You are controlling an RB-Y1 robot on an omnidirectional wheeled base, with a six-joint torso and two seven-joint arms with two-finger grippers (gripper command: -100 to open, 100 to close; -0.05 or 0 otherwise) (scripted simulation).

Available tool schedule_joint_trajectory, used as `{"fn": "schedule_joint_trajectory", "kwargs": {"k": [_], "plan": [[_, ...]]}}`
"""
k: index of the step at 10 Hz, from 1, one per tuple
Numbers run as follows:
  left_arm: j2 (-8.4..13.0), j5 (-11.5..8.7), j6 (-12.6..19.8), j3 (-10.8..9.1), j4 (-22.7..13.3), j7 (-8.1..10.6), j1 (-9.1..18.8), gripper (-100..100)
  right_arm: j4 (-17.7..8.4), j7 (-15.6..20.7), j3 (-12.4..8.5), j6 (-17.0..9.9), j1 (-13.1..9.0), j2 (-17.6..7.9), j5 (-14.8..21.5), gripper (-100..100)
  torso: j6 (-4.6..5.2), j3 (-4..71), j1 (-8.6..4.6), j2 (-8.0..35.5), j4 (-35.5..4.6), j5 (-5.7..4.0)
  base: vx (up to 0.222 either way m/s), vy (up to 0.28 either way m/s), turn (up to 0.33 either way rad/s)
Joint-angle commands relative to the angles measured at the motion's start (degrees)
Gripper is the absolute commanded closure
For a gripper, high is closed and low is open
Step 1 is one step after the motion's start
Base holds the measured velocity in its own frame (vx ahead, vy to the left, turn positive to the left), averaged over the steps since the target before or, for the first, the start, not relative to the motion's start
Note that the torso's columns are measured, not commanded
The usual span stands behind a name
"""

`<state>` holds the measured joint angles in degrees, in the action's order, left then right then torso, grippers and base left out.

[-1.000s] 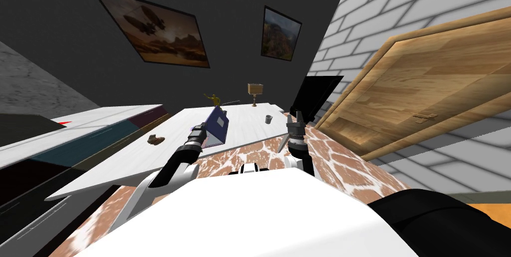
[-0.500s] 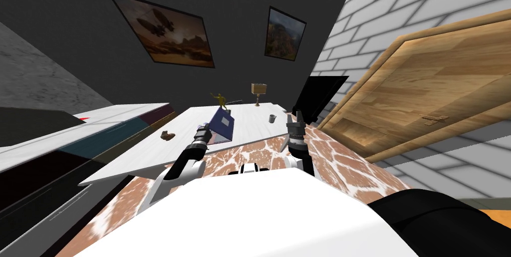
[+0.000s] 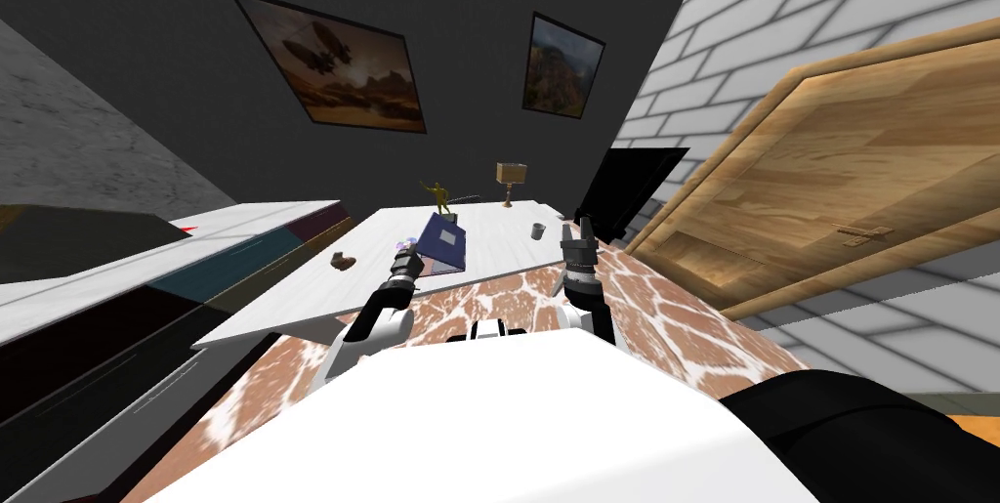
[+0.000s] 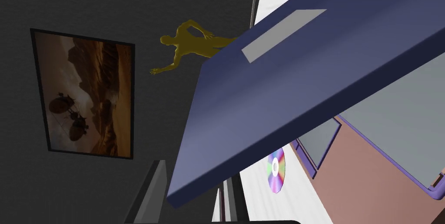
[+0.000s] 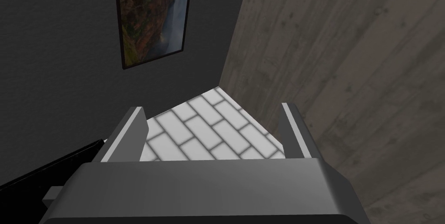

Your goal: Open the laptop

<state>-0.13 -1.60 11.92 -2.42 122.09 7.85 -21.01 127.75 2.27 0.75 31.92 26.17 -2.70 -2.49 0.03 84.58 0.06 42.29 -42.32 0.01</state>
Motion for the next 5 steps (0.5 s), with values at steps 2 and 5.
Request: {"fn": "schedule_joint_trajectory", "kwargs": {"k": [2,5], "plan": [[-0.9,-2.0,-3.1,0.55,-4.0,2.16,1.1,100,0.0,0.0,0.0,0.0,0.0,0.0,0.0,0,-0.03,0.0,-0.18,0.0,0.0,-0.05,-0.014,0.035,0.017],[-0.7,-2.6,-1.3,0.56,-1.7,2.76,0.2,-100,0.0,0.0,0.0,0.0,0.0,0.0,0.0,0,-0.02,0.0,-0.16,0.0,0.0,-0.05,0.004,0.017,0.006]]}}
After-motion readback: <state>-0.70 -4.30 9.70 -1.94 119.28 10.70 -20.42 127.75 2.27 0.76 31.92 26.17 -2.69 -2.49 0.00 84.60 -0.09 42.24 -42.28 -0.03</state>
